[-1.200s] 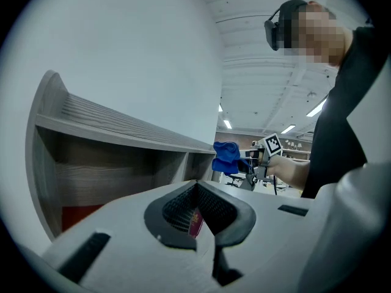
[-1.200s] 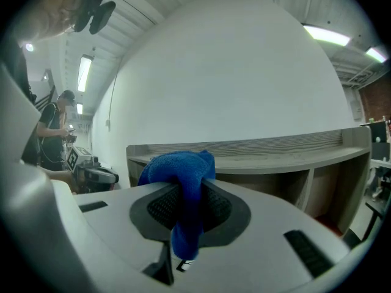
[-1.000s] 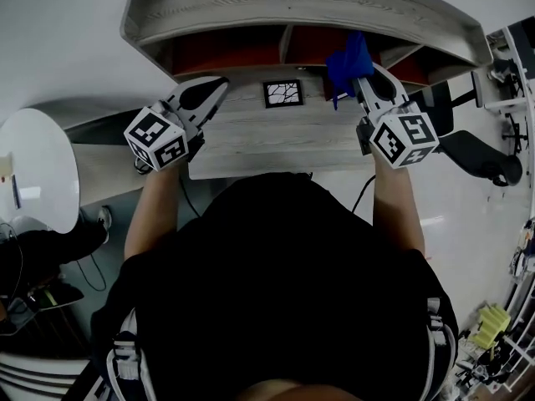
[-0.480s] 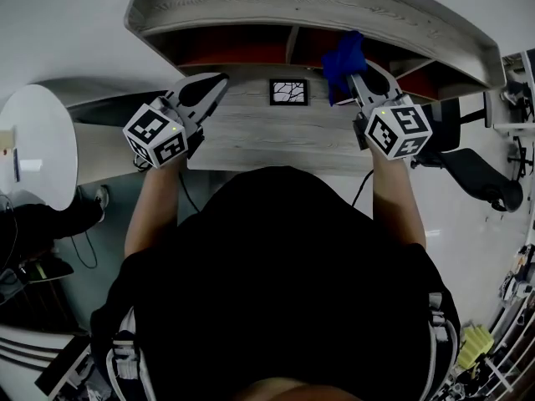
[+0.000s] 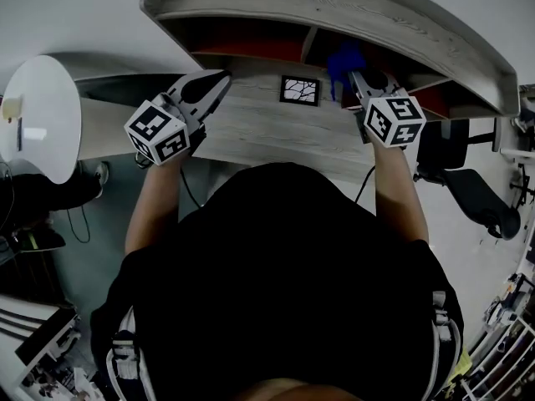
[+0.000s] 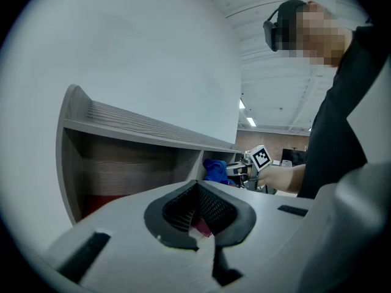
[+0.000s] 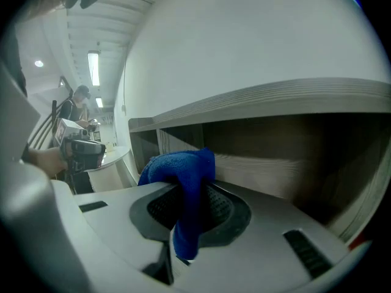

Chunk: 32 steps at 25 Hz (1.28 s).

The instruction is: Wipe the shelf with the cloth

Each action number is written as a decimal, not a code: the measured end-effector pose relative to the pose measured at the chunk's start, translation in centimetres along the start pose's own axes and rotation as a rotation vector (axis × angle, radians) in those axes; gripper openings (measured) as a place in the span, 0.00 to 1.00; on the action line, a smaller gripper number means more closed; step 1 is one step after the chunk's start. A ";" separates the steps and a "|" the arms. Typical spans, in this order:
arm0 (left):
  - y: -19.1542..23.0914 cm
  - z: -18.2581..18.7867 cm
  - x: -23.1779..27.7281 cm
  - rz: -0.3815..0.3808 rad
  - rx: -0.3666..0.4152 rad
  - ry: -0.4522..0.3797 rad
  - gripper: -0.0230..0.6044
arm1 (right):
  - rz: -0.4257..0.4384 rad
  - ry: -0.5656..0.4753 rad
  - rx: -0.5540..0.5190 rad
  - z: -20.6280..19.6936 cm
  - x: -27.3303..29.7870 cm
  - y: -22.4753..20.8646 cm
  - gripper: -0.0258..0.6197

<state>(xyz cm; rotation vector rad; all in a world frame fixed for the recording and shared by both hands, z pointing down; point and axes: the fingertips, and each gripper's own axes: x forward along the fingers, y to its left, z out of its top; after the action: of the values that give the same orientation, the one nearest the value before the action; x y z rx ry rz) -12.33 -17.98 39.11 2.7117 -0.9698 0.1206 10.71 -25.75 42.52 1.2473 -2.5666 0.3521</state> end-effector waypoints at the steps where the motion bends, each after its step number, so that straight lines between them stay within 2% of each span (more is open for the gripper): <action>1: 0.0 -0.1 -0.2 0.008 -0.002 0.003 0.06 | 0.006 0.008 -0.001 -0.2 0.4 -0.1 0.12; 12: 0.6 -1.1 -2.2 0.090 -0.026 0.013 0.06 | 0.039 0.095 -0.045 -2.5 5.9 -0.9 0.12; 17: 0.8 -1.5 -2.8 0.113 -0.039 0.010 0.06 | 0.012 0.168 -0.104 -4.5 8.2 -1.7 0.12; 26: 1.1 -1.9 -2.8 0.123 -0.055 0.007 0.06 | -0.089 0.322 -0.308 -7.0 10.4 -3.9 0.12; 32: 0.9 -1.7 -2.1 0.105 -0.050 0.010 0.06 | -0.101 0.396 -0.488 -7.0 11.3 -3.8 0.12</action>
<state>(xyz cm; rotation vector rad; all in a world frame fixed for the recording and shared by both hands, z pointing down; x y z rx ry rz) -14.49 -16.87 40.63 2.6132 -1.0977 0.1276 7.94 -33.96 53.30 1.0000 -2.0734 -0.0503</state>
